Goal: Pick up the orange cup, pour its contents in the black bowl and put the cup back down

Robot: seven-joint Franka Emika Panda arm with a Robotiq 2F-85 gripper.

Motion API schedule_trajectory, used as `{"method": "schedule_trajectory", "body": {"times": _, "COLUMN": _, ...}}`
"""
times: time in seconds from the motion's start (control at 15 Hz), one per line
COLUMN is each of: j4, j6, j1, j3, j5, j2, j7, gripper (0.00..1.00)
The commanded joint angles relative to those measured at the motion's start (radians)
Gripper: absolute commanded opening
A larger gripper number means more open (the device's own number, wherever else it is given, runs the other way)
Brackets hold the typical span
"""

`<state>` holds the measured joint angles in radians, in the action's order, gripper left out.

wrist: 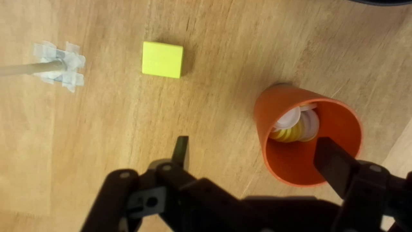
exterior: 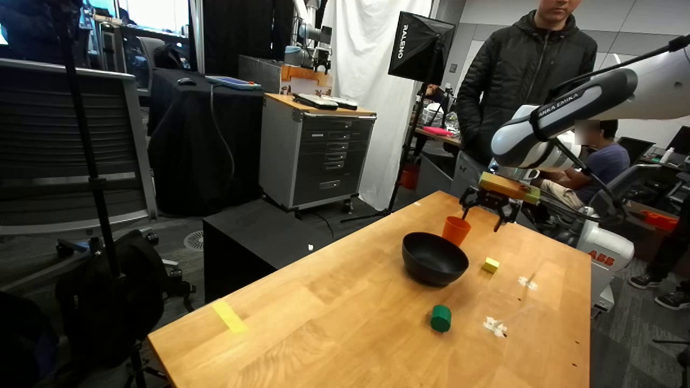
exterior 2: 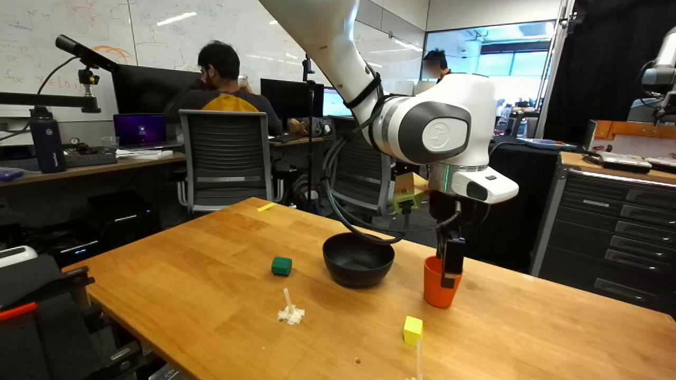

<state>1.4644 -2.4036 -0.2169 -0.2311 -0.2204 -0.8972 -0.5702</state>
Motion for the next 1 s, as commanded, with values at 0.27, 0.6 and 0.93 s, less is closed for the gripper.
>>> {"method": "schedule_trajectory", "body": {"times": 0.27, "j4": -0.046, "j6": 0.0, "j1": 0.008, "j3": -0.016, "j5": 0.001, "j2": -0.045, "j7": -0.042, "gripper": 1.0}}
{"method": "schedule_trajectory", "body": {"times": 0.6, "j4": -0.087, "j6": 0.014, "j1": 0.005, "j3": -0.016, "j5": 0.001, "j2": -0.065, "j7": -0.054, "gripper": 1.0}}
{"method": "schedule_trajectory", "body": {"times": 0.93, "j4": -0.136, "j6": 0.03, "j1": 0.001, "j3": -0.019, "j5": 0.009, "j2": -0.098, "j7": -0.062, "gripper": 1.0}}
